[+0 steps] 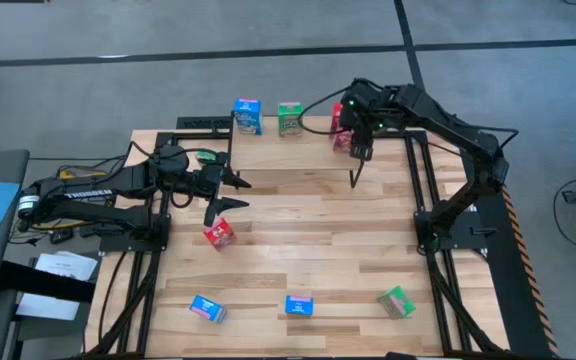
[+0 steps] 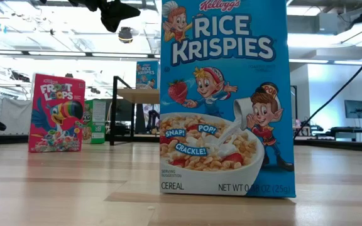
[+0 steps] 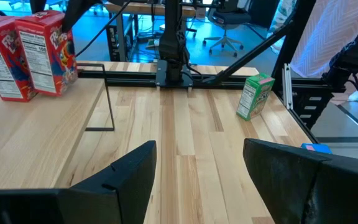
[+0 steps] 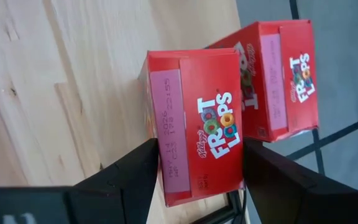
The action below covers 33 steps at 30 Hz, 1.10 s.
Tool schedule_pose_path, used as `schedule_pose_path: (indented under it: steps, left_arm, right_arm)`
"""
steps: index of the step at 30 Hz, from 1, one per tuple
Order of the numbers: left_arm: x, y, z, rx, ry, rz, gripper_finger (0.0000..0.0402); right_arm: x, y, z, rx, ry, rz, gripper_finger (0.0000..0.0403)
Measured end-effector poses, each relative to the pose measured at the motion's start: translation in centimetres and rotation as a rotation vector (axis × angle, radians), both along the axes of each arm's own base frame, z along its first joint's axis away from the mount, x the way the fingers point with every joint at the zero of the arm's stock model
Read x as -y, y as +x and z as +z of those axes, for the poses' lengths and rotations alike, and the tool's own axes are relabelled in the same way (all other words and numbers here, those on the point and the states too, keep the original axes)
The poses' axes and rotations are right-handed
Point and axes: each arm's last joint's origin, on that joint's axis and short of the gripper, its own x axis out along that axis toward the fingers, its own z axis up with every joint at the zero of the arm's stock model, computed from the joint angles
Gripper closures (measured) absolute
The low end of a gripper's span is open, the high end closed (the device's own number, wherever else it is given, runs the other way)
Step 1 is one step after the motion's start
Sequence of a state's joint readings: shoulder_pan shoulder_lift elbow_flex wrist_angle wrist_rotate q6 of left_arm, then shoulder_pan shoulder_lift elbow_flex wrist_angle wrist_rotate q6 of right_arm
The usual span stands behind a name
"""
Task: Stack cereal on shelf
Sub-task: Put the right red cereal box on the shelf aligned with the red cereal box
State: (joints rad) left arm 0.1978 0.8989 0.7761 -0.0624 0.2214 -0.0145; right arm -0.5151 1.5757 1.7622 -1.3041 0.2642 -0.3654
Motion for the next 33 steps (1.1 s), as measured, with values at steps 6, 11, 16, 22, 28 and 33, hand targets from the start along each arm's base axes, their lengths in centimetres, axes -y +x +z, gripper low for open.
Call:
schedule_pose_path:
  steps: [6, 11, 16, 22, 28, 33]
  left_arm:
    - [0.0, 0.0, 0.0, 0.0, 0.0, 0.0, 0.017]
    - [0.0, 0.0, 0.0, 0.0, 0.022, 0.01, 0.017]
    - [-0.2, 0.0, 0.0, -0.002, 0.032, 0.063, 0.017]
    - [-0.2, 0.0, 0.0, -0.002, 0.032, 0.065, 0.017]
    - [-0.2, 0.0, 0.0, -0.003, 0.042, 0.064, 0.017]
    - [-0.2, 0.0, 0.0, -0.003, 0.042, 0.064, 0.017]
  right_arm:
    - [0.1, -0.1, 0.0, 0.0, 0.0, -0.005, 0.0152]
    - [0.0, 0.1, 0.0, 0.011, 0.002, 0.013, 0.0152]
    - [-0.2, 0.4, 0.1, 0.029, 0.011, 0.032, 0.0152]
    - [-0.6, 0.7, 0.1, 0.039, 0.006, 0.046, 0.0152]
    - [-0.5, 0.6, 0.1, 0.031, -0.01, 0.035, 0.0152]
    - [-0.1, 0.9, -0.4, -0.003, -0.016, 0.011, 0.0152]
